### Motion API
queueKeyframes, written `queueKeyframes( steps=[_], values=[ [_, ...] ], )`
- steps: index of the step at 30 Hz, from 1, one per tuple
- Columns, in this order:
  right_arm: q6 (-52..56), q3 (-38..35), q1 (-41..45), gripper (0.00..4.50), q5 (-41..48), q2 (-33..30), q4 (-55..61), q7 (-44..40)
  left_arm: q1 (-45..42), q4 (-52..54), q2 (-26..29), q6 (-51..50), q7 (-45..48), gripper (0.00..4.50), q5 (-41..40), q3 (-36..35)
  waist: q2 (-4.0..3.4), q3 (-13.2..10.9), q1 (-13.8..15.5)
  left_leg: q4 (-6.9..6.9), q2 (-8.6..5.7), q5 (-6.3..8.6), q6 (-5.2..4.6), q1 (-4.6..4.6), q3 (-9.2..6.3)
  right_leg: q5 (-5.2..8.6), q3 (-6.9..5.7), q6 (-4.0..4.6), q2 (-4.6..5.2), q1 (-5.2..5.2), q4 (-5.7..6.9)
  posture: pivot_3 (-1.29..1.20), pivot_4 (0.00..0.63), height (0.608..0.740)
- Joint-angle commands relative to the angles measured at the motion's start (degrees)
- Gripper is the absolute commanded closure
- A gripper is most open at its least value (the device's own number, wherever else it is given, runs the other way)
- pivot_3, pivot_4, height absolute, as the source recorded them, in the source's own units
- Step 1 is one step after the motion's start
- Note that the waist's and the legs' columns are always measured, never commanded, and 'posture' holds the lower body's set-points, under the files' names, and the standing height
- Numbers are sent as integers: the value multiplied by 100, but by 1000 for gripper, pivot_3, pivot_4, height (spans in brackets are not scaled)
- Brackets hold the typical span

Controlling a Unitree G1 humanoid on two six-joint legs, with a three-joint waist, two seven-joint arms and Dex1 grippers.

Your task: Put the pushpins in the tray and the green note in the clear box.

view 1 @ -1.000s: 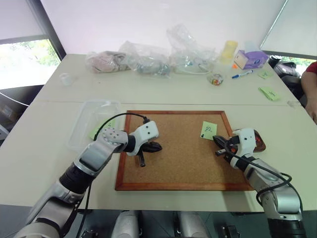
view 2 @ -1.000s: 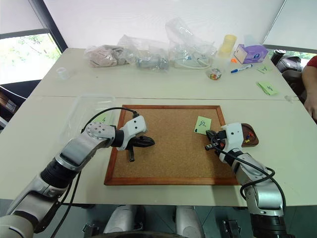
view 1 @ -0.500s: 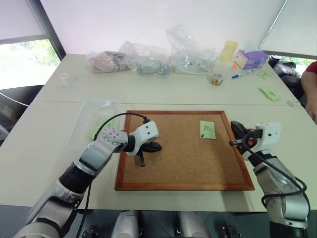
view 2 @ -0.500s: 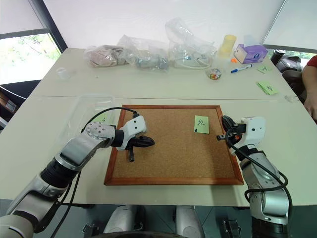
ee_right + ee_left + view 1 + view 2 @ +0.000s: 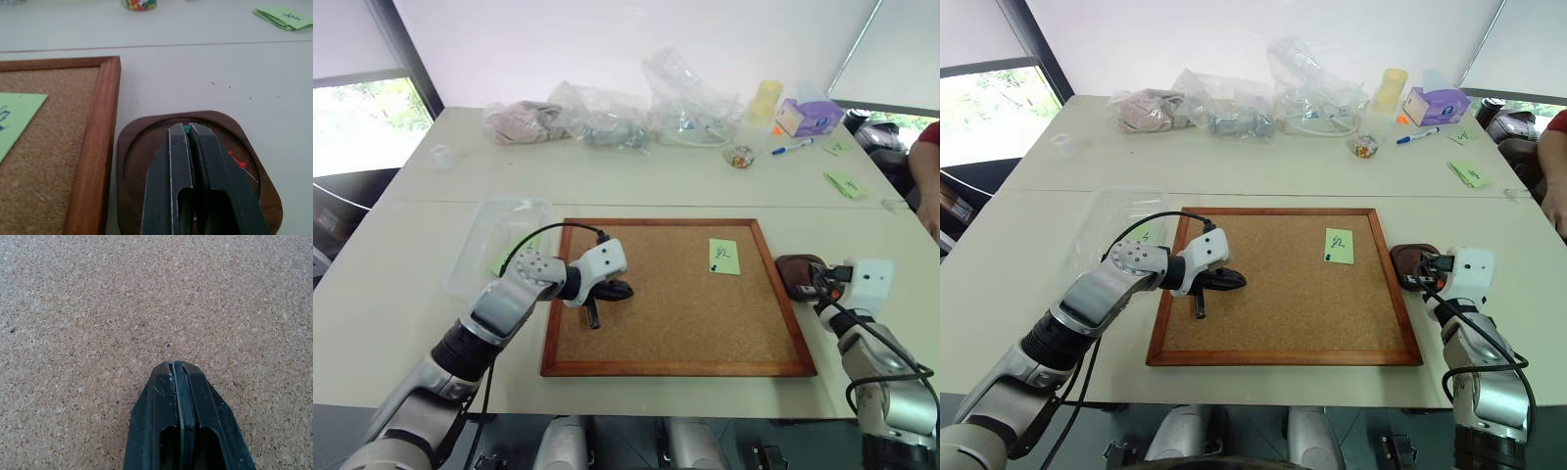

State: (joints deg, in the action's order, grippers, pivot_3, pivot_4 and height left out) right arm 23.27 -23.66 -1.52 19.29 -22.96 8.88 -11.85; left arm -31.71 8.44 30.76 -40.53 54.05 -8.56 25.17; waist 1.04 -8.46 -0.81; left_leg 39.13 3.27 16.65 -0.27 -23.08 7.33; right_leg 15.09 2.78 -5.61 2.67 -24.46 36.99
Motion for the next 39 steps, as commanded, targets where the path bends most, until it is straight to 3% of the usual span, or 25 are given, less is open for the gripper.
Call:
queueKeyframes(
  steps=[1,3,6,13,23,27,32,39],
  values=[
    [-132,-102,68,4475,-80,-93,-84,-1,125,-130,7,-98,-11,4500,138,199,0,0,-1,0,0,0,0,0,0,0,0,0,0,0,0,0,150,737],
    [-166,-106,79,4475,-88,-92,-132,-17,137,-116,4,-105,-20,4500,139,200,-1,0,-2,0,0,0,0,0,0,0,0,0,0,0,0,0,150,737],
    [-171,-126,87,3553,-72,-77,-140,-10,139,-114,11,-113,-24,4500,138,188,0,0,1,0,0,0,0,0,0,0,0,0,0,0,0,0,150,737],
    [-205,-164,93,92,-50,-61,-130,12,139,-120,21,-108,-20,4500,137,173,-1,0,0,0,0,0,0,0,-1,0,0,0,0,0,0,0,150,737],
    [-710,-293,205,92,195,-9,303,-110,129,-133,-11,-123,-33,4500,141,185,-1,0,2,0,0,0,0,0,-1,0,0,-1,0,0,0,0,150,737],
    [-139,244,142,92,723,-100,1002,-751,119,-144,-18,-114,-26,4500,152,190,-2,1,-1,0,1,0,0,1,-2,-1,0,-1,-1,0,1,0,150,737],
    [140,1313,43,92,379,-174,1169,-1144,90,-192,-42,-81,-8,4500,176,196,1,3,11,0,1,1,-1,-1,-2,0,-1,0,1,2,-2,0,150,737],
    [40,1591,142,92,252,38,834,-1135,125,-192,-1,-38,-20,4500,224,190,1,3,14,1,0,1,-1,-1,-3,0,-2,1,2,2,-2,0,150,737]
  ],
)
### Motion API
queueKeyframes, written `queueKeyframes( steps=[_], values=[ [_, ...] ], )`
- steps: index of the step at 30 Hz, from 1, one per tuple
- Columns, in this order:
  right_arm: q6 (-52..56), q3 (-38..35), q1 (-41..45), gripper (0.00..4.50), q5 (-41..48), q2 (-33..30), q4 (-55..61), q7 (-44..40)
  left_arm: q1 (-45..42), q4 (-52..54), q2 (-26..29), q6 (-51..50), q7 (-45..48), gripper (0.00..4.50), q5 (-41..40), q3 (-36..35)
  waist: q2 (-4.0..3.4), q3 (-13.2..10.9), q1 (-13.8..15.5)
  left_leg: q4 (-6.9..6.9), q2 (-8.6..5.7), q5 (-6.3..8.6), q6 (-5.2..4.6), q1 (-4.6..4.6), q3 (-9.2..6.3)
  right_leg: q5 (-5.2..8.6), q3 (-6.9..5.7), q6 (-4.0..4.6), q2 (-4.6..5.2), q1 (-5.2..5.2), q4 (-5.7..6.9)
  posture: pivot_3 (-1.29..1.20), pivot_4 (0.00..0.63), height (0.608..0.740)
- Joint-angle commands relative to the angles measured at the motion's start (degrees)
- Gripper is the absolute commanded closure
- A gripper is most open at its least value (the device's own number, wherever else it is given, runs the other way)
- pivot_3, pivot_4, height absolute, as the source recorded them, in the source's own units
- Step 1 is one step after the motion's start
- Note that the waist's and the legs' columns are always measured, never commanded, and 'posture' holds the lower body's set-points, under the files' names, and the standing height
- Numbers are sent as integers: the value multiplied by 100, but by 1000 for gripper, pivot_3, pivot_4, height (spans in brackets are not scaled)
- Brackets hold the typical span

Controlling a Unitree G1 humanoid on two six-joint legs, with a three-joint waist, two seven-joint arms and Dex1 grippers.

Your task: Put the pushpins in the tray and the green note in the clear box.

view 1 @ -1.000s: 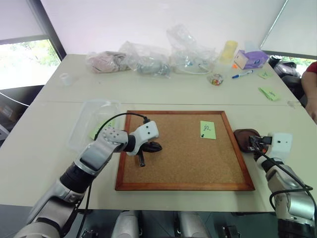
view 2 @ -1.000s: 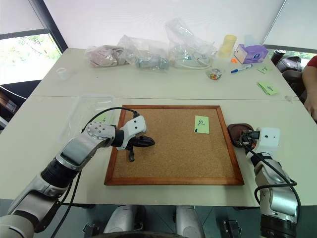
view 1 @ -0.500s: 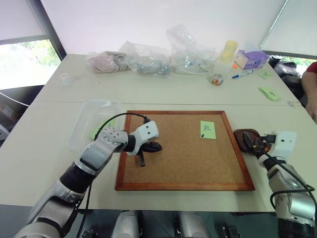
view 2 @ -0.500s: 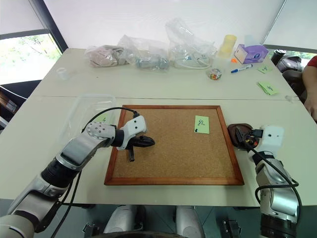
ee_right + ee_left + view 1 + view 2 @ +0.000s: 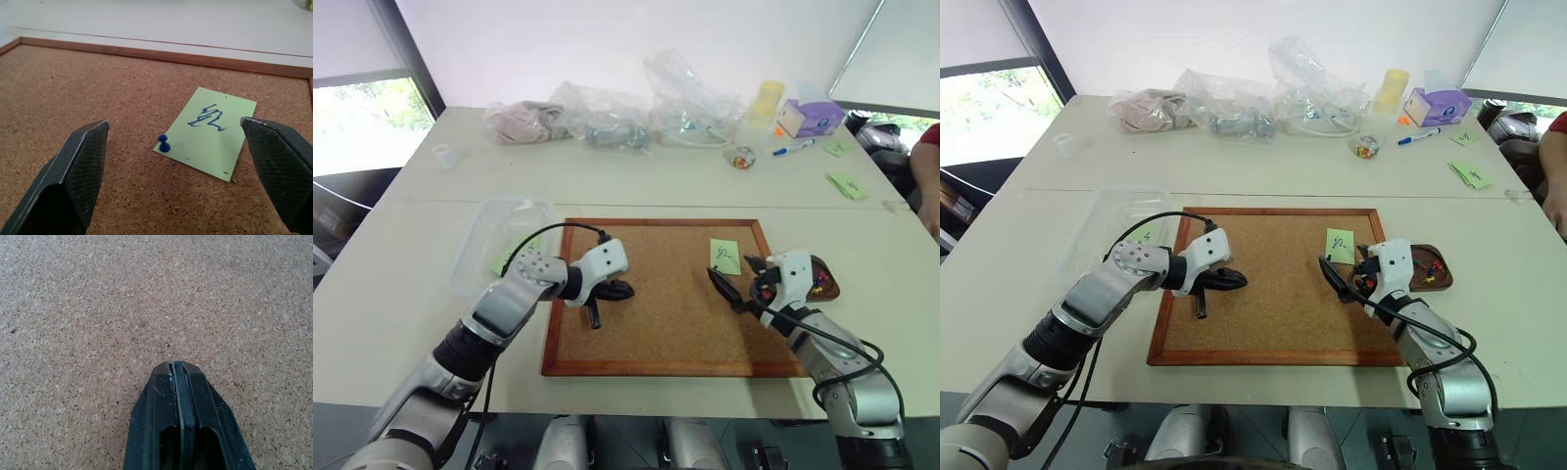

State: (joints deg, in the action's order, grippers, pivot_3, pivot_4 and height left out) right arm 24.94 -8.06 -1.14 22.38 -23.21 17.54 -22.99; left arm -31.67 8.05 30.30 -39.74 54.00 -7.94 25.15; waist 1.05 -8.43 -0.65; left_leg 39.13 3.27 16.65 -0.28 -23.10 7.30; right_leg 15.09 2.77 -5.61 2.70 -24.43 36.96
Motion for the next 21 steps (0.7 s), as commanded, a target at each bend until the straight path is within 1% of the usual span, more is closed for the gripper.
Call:
queueKeyframes(
  steps=[1,10,11,13,15,16,19,20,21],
  values=[
    [-138,49,121,92,-74,79,-66,-24,124,-147,49,-116,-14,4500,160,191,0,0,-2,0,0,0,0,1,0,0,0,0,-1,0,1,0,150,737],
    [-222,163,387,92,-227,154,-463,-144,180,-26,47,-160,-49,4500,141,193,0,0,-6,0,0,0,0,0,0,0,-1,0,-1,0,1,0,150,737],
    [-216,184,403,326,-257,141,-488,-160,184,-21,46,-166,-54,4500,136,191,0,0,-6,0,0,0,0,0,0,0,-1,0,-1,0,1,0,150,737],
    [-198,220,422,948,-287,120,-516,-198,189,-14,41,-180,-65,4500,127,188,0,0,-4,0,0,0,0,0,0,0,-1,0,-1,0,1,0,150,737],
    [-139,257,427,1952,-299,98,-520,-249,191,-10,36,-190,-74,4500,123,187,0,0,-4,0,0,0,0,0,0,0,-1,0,-1,0,1,0,150,737],
    [-94,282,425,2384,-308,87,-518,-274,191,-8,34,-192,-77,4500,122,187,0,0,-4,0,0,0,0,0,0,0,-1,-1,-1,0,1,0,150,737],
    [10,330,418,4066,-314,78,-498,-333,191,-10,31,-199,-84,4500,120,183,0,0,-7,0,0,0,0,0,0,0,-1,-1,-1,0,1,0,150,737],
    [68,331,412,4478,-286,82,-478,-348,189,-12,29,-201,-86,4500,121,182,0,0,-10,0,0,0,0,0,0,0,-1,-1,-1,0,1,0,150,737],
    [111,327,409,4478,-268,86,-464,-358,187,-12,28,-203,-87,4500,122,180,0,0,-10,0,0,0,0,1,0,0,-1,0,-1,0,1,0,150,737]
  ],
)
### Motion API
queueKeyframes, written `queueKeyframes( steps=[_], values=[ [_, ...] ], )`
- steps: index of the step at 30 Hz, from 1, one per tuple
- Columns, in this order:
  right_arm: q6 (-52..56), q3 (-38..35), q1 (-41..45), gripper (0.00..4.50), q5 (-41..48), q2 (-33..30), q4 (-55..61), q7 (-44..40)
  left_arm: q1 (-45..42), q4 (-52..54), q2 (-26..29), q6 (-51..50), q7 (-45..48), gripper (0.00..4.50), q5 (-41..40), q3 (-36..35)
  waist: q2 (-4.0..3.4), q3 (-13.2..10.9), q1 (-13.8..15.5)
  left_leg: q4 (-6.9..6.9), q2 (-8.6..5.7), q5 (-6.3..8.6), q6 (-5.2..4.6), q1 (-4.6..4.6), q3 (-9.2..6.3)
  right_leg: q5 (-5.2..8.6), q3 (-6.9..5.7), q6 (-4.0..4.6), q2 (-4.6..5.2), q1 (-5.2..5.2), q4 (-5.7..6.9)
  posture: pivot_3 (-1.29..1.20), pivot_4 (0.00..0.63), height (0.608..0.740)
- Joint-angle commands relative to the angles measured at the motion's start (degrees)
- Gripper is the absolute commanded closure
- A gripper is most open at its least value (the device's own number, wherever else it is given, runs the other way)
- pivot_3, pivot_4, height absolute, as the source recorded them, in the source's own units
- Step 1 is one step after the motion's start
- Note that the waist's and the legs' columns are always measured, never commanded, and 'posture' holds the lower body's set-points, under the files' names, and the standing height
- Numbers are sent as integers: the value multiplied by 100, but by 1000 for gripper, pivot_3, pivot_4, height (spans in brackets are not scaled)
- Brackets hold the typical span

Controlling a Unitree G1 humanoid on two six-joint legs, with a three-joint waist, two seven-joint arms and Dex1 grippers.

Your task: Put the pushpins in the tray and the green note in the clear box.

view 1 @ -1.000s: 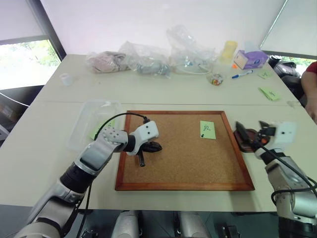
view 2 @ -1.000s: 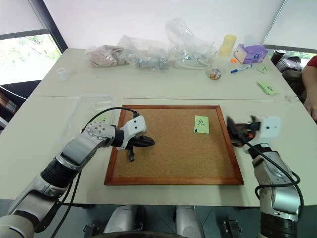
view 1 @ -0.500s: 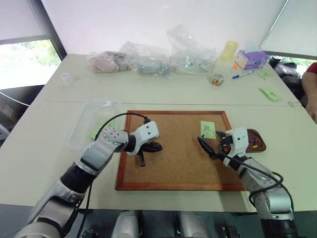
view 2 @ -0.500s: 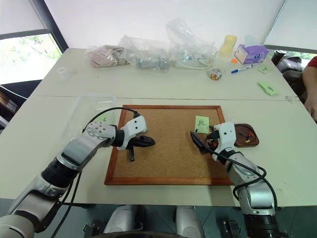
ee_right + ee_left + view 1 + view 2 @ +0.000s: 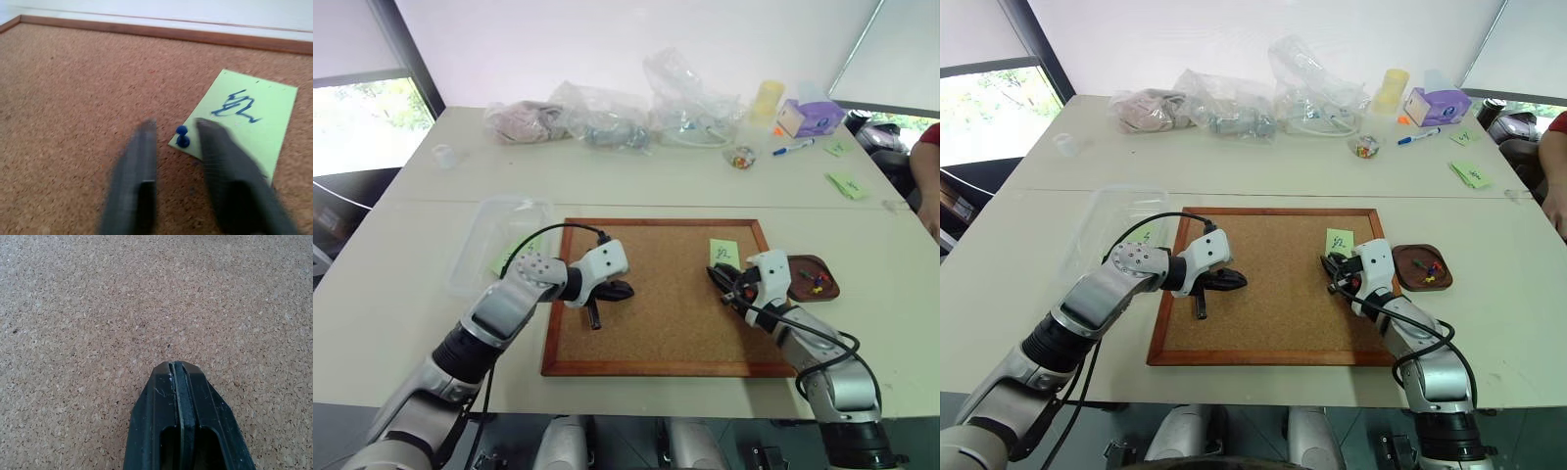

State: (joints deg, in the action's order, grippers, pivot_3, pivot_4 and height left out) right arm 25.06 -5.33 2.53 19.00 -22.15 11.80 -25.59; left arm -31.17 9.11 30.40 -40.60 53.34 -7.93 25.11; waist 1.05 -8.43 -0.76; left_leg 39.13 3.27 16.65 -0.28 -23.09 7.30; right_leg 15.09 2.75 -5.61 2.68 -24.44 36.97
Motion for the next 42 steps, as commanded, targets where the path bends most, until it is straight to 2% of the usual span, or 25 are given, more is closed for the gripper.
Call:
queueKeyframes(
  steps=[1,7,15,21,23,25,28,31,35,38,42],
  values=[
    [111,53,36,4478,69,-21,129,-102,129,-130,17,-114,-20,4500,122,181,0,0,3,0,0,0,0,0,0,0,0,0,-1,0,0,0,150,737],
    [104,-35,4,4478,77,-26,187,-79,65,-216,23,-81,10,4500,129,159,0,0,2,0,1,0,0,0,0,0,-1,0,0,0,0,0,150,737],
    [-598,-476,198,4478,77,62,344,126,34,-260,32,-71,43,4500,146,181,0,0,5,0,0,0,0,0,0,0,0,0,0,0,0,0,150,737],
    [-674,-555,219,4478,84,27,549,127,53,-277,-23,-158,91,4500,19,96,0,0,3,0,0,0,0,1,0,0,-1,-1,-2,0,1,0,150,737],
    [-638,-537,198,4478,85,15,618,121,-22,-268,-201,-355,149,4500,-323,-190,0,0,9,0,0,0,0,0,0,0,-1,-1,0,0,0,0,150,737],
    [-586,-532,145,4478,96,-16,767,111,-339,-329,-638,-928,144,4500,-1079,-937,2,-2,25,2,-1,0,0,-4,0,0,-2,0,1,-1,0,0,150,737],
    [-491,-518,63,4500,77,-133,1050,76,-1145,-792,-1253,-1860,-97,3512,-2022,-2070,21,-18,32,13,-8,-1,-1,-33,-5,-2,-12,-3,0,-19,2,0,150,737],
    [-351,-512,48,4500,98,-274,1362,42,-1916,-1479,-1739,-2353,-406,1973,-2602,-2816,23,-20,-19,10,-16,-1,-1,-33,-25,-9,-11,-22,0,-19,1,0,150,737],
    [-170,-509,99,4500,134,-466,1756,20,-2595,-2638,-2373,-2709,-897,86,-2737,-3124,23,-20,-5,2,-38,-1,-1,-30,-64,-7,-12,-36,-1,-13,2,0,150,737],
    [-26,-484,177,4500,142,-534,1977,45,-3032,-3605,-2780,-2692,-1076,33,-2824,-3352,29,-24,-5,3,-54,-1,-1,-31,-97,-6,-14,-38,-3,-7,0,0,150,737],
    [121,-433,265,4500,140,-562,2205,93,-3465,-4621,-3062,-2225,-925,33,-2712,-3350,37,-32,-11,3,-55,-1,-1,-35,-100,-6,-16,-37,-4,-9,-2,0,150,737]
  ],
)
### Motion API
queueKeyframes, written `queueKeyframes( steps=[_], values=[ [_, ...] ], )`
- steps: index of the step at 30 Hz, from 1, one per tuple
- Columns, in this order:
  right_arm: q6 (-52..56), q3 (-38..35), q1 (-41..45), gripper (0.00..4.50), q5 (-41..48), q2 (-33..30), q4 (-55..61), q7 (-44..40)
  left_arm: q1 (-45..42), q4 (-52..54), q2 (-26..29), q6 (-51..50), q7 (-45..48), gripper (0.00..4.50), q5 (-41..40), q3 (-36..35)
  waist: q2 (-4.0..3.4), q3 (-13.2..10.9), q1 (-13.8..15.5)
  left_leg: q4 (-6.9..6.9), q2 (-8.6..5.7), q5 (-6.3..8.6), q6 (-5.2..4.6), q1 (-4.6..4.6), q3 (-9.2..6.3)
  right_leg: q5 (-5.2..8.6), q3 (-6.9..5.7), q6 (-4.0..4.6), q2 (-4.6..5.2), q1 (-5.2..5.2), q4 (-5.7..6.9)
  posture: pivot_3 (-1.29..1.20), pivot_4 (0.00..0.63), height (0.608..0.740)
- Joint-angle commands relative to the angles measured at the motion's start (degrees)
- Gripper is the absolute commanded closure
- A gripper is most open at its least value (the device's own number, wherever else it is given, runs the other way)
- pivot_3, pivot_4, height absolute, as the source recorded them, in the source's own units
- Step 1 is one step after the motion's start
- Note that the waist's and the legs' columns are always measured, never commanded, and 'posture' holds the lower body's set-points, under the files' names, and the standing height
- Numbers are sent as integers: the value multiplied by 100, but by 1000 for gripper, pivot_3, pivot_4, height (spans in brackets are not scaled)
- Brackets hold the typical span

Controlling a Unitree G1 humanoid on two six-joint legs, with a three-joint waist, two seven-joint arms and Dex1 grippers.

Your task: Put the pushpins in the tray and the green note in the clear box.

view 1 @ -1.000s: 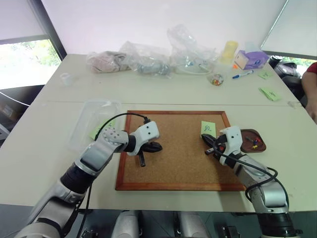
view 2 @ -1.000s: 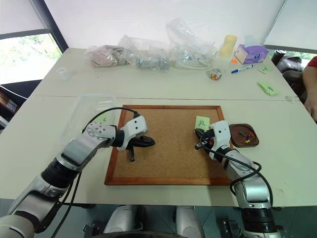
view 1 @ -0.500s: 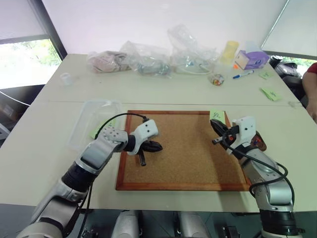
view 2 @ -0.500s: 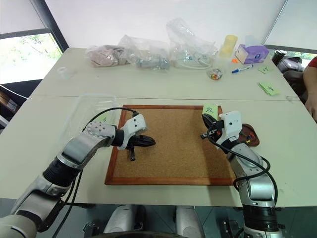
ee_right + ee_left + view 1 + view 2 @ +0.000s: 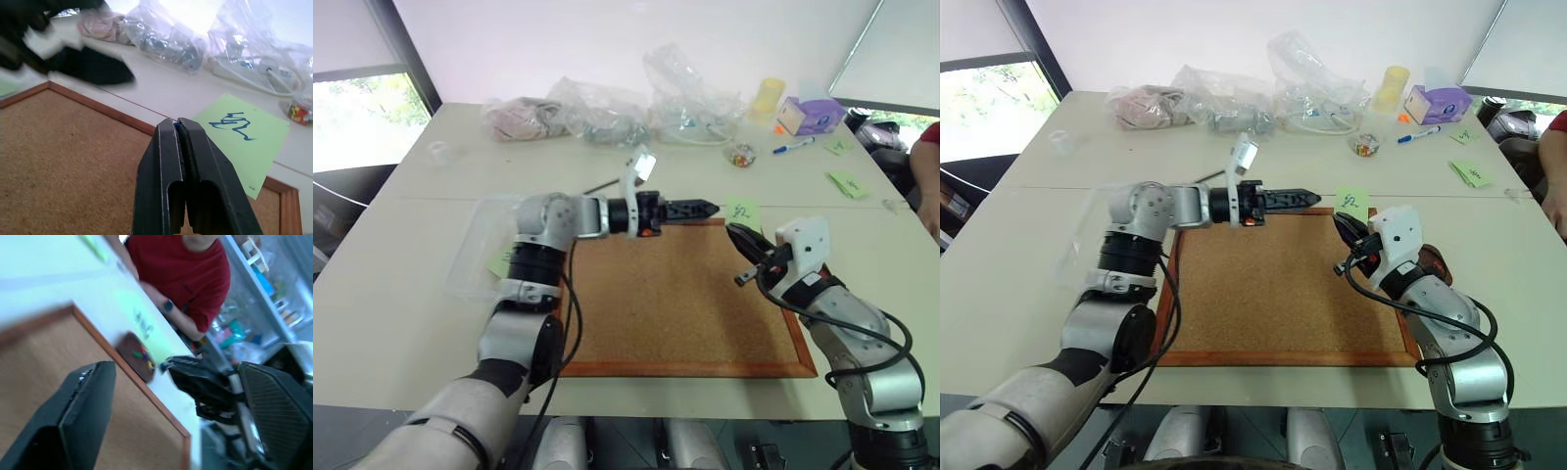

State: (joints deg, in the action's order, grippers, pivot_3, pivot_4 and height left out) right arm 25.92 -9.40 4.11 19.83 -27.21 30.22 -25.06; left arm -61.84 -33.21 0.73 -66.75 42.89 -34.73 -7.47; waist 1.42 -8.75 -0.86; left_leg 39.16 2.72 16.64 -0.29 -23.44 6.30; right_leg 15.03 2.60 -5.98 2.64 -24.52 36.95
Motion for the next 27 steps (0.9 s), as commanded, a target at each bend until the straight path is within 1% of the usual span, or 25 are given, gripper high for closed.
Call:
queueKeyframes(
  steps=[1,5,8,9,10,11,12,16,19,22,27],
  values=[
    [61,-14,117,4500,56,-59,407,49,-482,-612,-146,539,154,33,24,-75,0,0,3,0,0,0,0,0,-1,0,0,0,0,0,0,0,150,737],
    [221,100,89,4500,53,-44,715,117,-902,-1715,-422,1260,122,33,86,-320,0,0,17,-1,-1,0,0,-1,-4,1,-1,2,0,0,-3,0,150,737],
    [309,142,63,4500,61,-45,861,160,-1080,-2229,-539,1646,216,33,201,-338,1,0,16,-1,-2,0,0,-5,-5,4,-2,8,1,0,-8,0,150,737],
    [340,154,63,4500,62,-47,903,176,-1119,-2357,-569,1766,240,412,255,-325,1,0,15,-1,-2,0,0,-5,-6,5,-2,8,1,0,-8,0,150,737],
    [364,159,63,4500,63,-47,932,186,-1150,-2454,-587,1853,263,531,292,-316,1,-1,15,-1,-2,0,0,-5,-6,5,-2,8,1,0,-8,0,150,737],
    [389,159,65,4500,66,-48,961,196,-1175,-2529,-604,1919,294,801,322,-305,1,-1,14,-1,-1,0,0,-5,-7,5,-3,9,1,0,-8,0,150,737],
    [405,159,65,4500,66,-50,979,202,-1197,-2590,-615,1971,320,1205,350,-301,2,-1,14,-2,-1,0,0,-6,-8,5,-4,9,1,0,-8,0,150,737],
    [428,148,49,4500,55,-71,1023,204,-1275,-2757,-616,2084,422,3090,451,-311,2,-1,12,-2,-1,0,0,-6,-9,8,-5,14,1,0,-8,0,150,737],
    [430,162,65,4500,38,-76,1029,206,-1285,-2802,-599,2174,476,4403,545,-282,1,-1,14,-2,-1,0,0,-6,-10,8,-6,14,1,0,-8,0,150,737],
    [398,165,81,4500,16,-78,1036,211,-1190,-2874,-582,2549,432,4457,810,-158,2,-1,14,-2,-1,0,0,-7,-10,8,-6,14,1,0,-8,0,150,737],
    [251,123,163,4500,-85,14,1143,385,-1187,-3130,-505,2687,87,4457,702,-610,2,-1,12,-2,-1,0,0,-7,-11,4,-6,8,1,0,-8,0,150,737]
  ],
)
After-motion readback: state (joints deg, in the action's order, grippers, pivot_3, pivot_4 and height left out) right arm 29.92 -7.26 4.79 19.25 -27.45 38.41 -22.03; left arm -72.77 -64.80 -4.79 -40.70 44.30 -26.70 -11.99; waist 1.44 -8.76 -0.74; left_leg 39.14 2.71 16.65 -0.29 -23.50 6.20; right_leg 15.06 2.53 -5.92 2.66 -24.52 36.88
